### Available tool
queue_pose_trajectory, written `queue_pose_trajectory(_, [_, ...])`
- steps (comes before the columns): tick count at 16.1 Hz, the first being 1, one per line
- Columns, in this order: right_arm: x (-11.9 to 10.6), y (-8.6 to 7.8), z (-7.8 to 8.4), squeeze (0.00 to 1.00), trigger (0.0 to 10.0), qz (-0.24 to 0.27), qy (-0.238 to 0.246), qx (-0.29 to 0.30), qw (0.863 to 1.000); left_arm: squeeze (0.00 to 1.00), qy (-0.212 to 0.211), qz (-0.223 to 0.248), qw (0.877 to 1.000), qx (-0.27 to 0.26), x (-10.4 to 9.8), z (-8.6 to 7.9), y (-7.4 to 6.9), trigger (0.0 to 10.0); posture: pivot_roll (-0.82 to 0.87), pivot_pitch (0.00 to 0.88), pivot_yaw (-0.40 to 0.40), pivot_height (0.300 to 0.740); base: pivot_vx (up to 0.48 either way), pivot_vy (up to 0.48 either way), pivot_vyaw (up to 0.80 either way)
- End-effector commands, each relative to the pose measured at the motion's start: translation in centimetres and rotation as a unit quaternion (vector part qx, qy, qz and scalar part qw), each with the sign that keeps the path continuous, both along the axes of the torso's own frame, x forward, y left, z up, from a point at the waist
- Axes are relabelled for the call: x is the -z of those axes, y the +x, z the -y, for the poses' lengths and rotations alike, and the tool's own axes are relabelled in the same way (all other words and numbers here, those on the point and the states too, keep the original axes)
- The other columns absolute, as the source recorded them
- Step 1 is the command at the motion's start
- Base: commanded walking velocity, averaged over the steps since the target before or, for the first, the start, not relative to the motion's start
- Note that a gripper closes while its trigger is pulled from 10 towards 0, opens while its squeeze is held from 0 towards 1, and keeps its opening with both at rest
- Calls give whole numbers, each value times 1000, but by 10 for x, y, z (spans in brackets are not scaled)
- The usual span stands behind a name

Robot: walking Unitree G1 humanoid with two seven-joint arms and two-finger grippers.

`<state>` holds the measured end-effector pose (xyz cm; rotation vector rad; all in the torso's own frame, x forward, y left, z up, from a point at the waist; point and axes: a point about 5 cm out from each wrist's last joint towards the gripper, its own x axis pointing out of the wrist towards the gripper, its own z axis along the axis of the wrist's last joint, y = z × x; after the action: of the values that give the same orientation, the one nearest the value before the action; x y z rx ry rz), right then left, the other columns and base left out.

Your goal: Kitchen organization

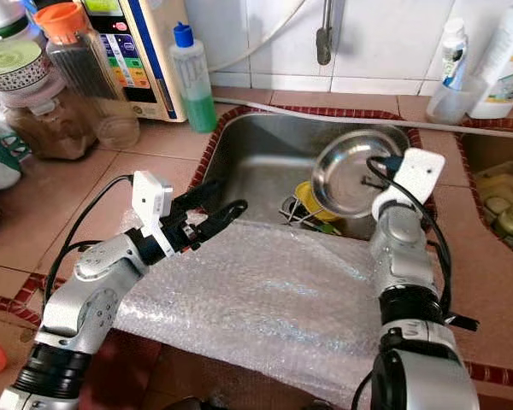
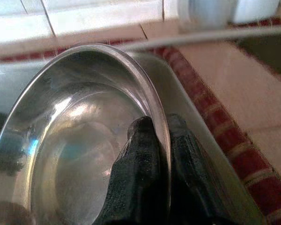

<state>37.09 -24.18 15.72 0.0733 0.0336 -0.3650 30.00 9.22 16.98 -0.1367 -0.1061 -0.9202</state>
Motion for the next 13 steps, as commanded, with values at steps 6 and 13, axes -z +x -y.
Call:
queue_pose_trajectory(6, [14,2,5,1000,10000,-37,16,11,999,1000,52,-7,998,24,9,0,-6,10000,-167,143,126,740,0,0,0])
queue_pose_trajectory(13, [21,3,-2,1000,10000,-43,16,-7,999,1000,90,-1,996,21,13,-3,-5,10000,-170,143,130,740,0,0,0])
